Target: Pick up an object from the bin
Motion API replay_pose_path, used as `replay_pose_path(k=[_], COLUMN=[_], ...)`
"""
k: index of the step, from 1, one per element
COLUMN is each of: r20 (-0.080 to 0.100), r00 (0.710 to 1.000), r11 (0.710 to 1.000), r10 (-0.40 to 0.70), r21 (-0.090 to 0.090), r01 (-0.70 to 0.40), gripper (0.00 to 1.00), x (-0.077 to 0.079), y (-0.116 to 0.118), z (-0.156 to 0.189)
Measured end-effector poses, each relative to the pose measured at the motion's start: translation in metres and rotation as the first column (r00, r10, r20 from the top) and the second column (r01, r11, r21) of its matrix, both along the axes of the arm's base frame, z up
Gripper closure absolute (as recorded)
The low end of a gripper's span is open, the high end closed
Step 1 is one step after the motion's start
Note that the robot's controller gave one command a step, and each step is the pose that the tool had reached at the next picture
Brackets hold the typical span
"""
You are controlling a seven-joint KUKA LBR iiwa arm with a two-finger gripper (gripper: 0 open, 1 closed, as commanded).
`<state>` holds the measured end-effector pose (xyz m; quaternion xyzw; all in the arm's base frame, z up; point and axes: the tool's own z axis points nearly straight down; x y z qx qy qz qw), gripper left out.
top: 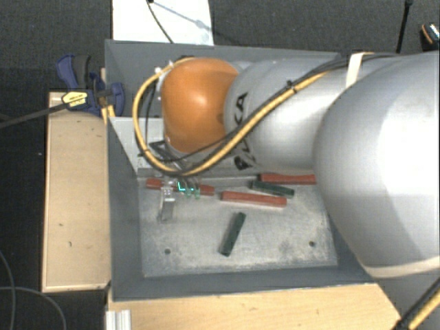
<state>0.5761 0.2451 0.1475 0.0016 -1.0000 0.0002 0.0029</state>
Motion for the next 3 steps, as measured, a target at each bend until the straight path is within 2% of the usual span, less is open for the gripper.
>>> replay_pose_path(k=[1,2,3], r20=[0.004,0.003,0.006], r00=[0.939,0.938,0.983], r11=[0.939,0.938,0.983], r10=[-0.344,-0.347,-0.183], r21=[-0.003,-0.002,-0.003], r01=[0.344,0.347,0.183], gripper=[0.00,0.00,0.00], x=[0.010,-0.026,-0.010], y=[-0.059,-0.079,-0.167], z=[-0.055,-0.068,-0.077])
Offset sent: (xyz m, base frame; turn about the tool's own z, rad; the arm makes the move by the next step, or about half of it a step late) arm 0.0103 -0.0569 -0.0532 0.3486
